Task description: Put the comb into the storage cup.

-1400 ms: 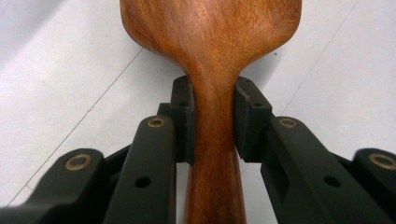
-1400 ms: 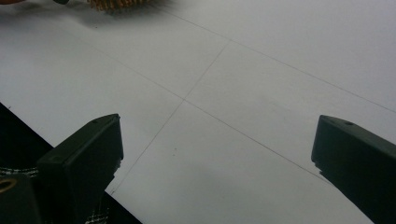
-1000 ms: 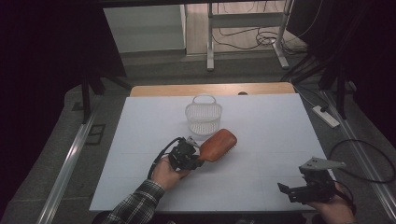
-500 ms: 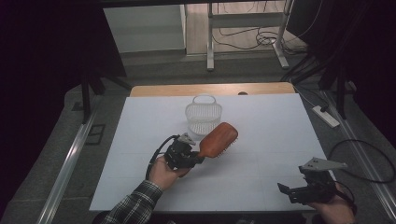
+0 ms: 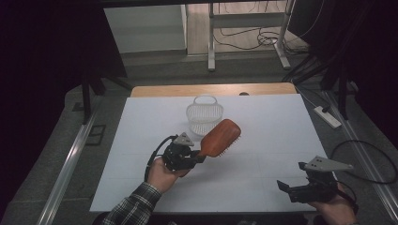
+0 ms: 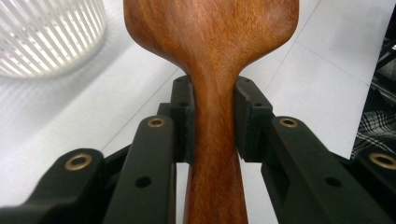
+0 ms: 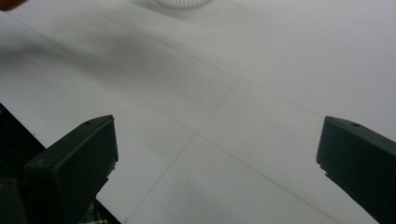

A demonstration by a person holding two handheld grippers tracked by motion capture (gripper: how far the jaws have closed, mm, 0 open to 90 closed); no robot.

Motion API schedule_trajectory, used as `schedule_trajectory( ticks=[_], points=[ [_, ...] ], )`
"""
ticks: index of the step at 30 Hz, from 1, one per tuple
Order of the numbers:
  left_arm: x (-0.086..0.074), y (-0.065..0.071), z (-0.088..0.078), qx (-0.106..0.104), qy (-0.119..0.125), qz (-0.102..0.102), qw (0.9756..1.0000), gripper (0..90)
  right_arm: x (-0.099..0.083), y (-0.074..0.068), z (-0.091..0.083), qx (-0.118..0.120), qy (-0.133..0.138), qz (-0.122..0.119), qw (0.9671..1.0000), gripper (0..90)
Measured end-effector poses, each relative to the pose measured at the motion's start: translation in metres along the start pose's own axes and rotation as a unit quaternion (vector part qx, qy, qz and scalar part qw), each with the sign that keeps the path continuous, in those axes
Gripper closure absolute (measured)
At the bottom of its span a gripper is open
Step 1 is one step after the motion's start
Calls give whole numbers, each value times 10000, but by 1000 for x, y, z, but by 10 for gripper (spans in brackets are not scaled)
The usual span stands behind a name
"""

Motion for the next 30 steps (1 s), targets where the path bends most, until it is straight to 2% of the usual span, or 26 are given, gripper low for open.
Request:
schedule_trajectory(
  ticks=[3,6,10,15,24,30],
  points=[
    [1,1,-3,-8,69,20,10000,721,4,-2,0,22,82,-69,9999,0],
    [1,2,-6,-20,127,34,9999,721,9,-6,1,168,127,-167,9996,0],
    [2,2,-10,-29,200,34,9998,720,16,-11,3,406,126,-61,9991,0],
    [3,3,-13,-16,296,34,9996,720,28,-16,3,659,281,42,9974,0],
    [6,6,-17,-16,419,82,9991,721,46,-27,11,718,300,-53,9970,0],
    [7,7,-19,3,521,109,9986,720,56,-32,15,805,330,-8,9962,0]
  ],
)
Point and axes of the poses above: each handheld gripper's, and its own axes: z roughly forward along the jaws, x roughly out of its top, y roughly to its right, the point moved 8 cm from there along z, roughly forward along the jaws, and after that the axes turned 9 degrees about -y, right-handed, at the moved point
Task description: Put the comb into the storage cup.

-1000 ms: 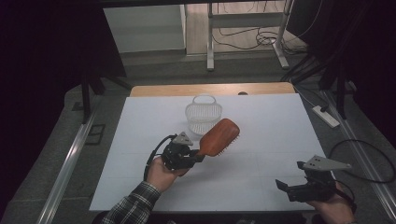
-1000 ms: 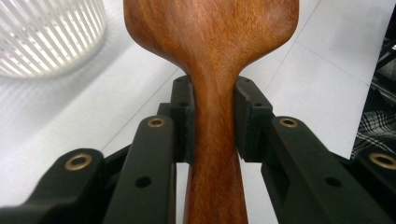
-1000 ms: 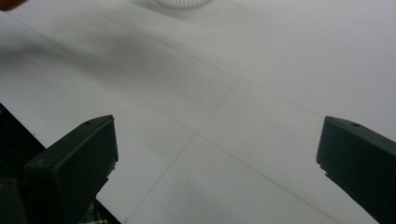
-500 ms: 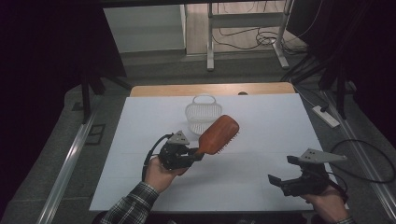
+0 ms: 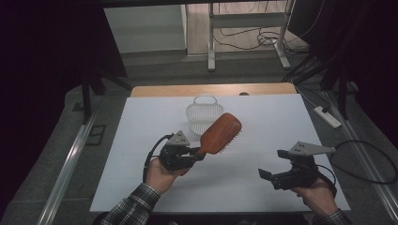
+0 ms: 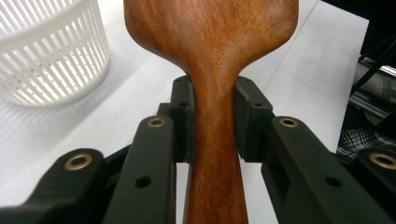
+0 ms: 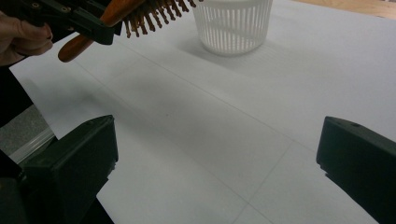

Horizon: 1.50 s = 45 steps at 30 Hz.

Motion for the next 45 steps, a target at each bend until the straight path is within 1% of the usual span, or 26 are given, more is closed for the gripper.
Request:
schedule_trajectory(
  ticks=[2,5,7,10,11,12,14,16,17,21,23,25,35,39,45],
  points=[
    [1,1,-1,13,62,3,10000,721,3,-1,2,49,-2,22,10000,0],
    [2,2,-1,9,69,15,10000,721,6,-3,4,87,31,17,10000,0],
    [2,4,0,21,87,46,9999,720,11,-6,8,121,59,18,9999,0],
    [2,5,0,26,98,54,9999,721,16,-9,12,194,40,58,9998,0],
    [3,6,1,73,119,74,9999,721,18,-10,14,216,36,72,9997,0],
    [3,6,1,73,119,74,9999,721,18,-10,14,216,36,72,9997,0],
    [3,6,1,74,132,82,9999,720,21,-12,18,297,15,145,9995,0],
    [3,7,1,56,161,55,9998,721,24,-13,22,353,14,195,9992,0],
    [3,8,1,81,185,56,9998,720,27,-14,25,353,-11,183,9992,0],
    [4,9,0,69,244,30,9997,720,33,-16,30,376,-5,184,9991,0],
    [4,9,0,68,254,34,9996,720,35,-17,31,389,-6,193,9991,0],
    [5,11,0,76,266,52,9996,720,40,-19,35,471,8,226,9986,0],
    [6,14,1,103,289,112,9995,721,58,-24,46,654,39,365,9972,0],
    [6,15,2,93,291,115,9995,721,65,-25,50,657,40,438,9969,0],
    [6,16,3,94,293,133,9994,721,74,-26,56,601,-43,547,9967,0]
  ],
)
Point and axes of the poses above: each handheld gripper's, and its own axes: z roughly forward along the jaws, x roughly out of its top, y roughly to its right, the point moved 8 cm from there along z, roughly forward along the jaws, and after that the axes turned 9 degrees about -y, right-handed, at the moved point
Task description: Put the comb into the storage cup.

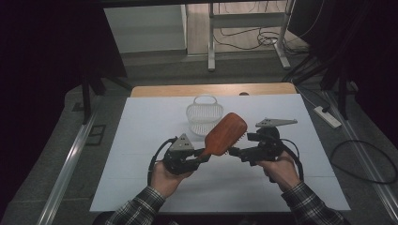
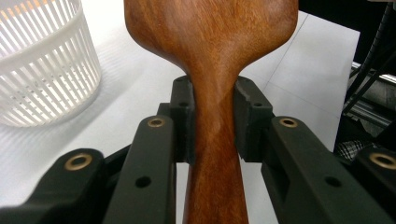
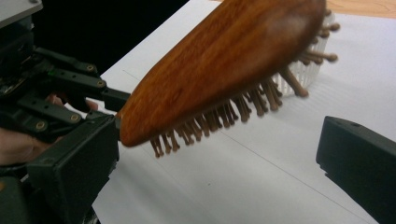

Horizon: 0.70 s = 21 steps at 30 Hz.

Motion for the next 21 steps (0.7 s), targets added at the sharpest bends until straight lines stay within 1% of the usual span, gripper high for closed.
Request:
schedule_trajectory(
  ticks=[2,4,6,14,21],
  points=[
    [0,0,0,-1,9,5,10000,720,2,0,2,-16,-32,54,10000,0],
    [0,1,0,24,18,15,10000,721,6,1,5,44,-11,159,9999,0],
    [1,1,0,4,20,19,10000,720,9,2,7,65,-5,220,9997,0],
    [1,2,0,50,48,52,10000,720,17,2,17,-3,-67,221,9997,0],
    [1,3,1,92,55,76,9999,720,22,2,25,54,-100,336,9994,2]
  ],
)
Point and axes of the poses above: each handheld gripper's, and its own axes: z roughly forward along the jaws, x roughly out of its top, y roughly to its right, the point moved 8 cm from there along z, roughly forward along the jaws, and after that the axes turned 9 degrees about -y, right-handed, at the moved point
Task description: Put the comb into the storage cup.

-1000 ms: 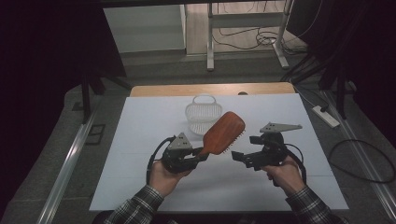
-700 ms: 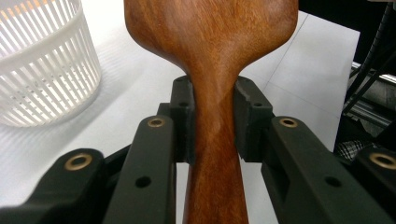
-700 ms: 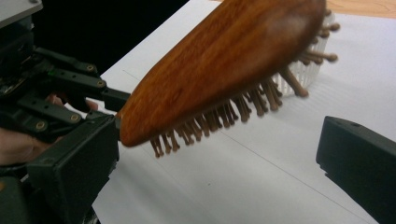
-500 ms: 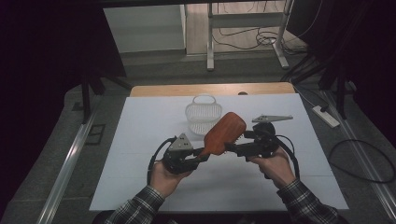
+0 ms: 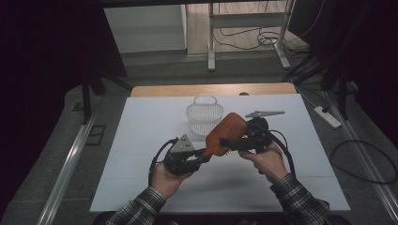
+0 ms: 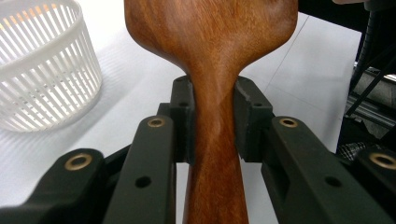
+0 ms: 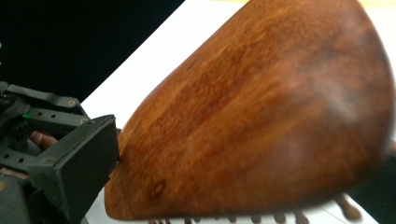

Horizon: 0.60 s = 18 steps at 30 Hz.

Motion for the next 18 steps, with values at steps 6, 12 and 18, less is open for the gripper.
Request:
schedule_trajectory(
  ticks=[6,12,18],
  points=[
    [0,2,3,-2,-14,29,10000,720,1,-1,3,91,-7,54,9999,70],
    [-1,3,6,18,-51,31,10000,720,1,-1,1,216,14,181,9996,204],
    [-3,2,10,16,-157,64,9999,721,4,-2,-4,560,155,434,9974,345]
  ],
)
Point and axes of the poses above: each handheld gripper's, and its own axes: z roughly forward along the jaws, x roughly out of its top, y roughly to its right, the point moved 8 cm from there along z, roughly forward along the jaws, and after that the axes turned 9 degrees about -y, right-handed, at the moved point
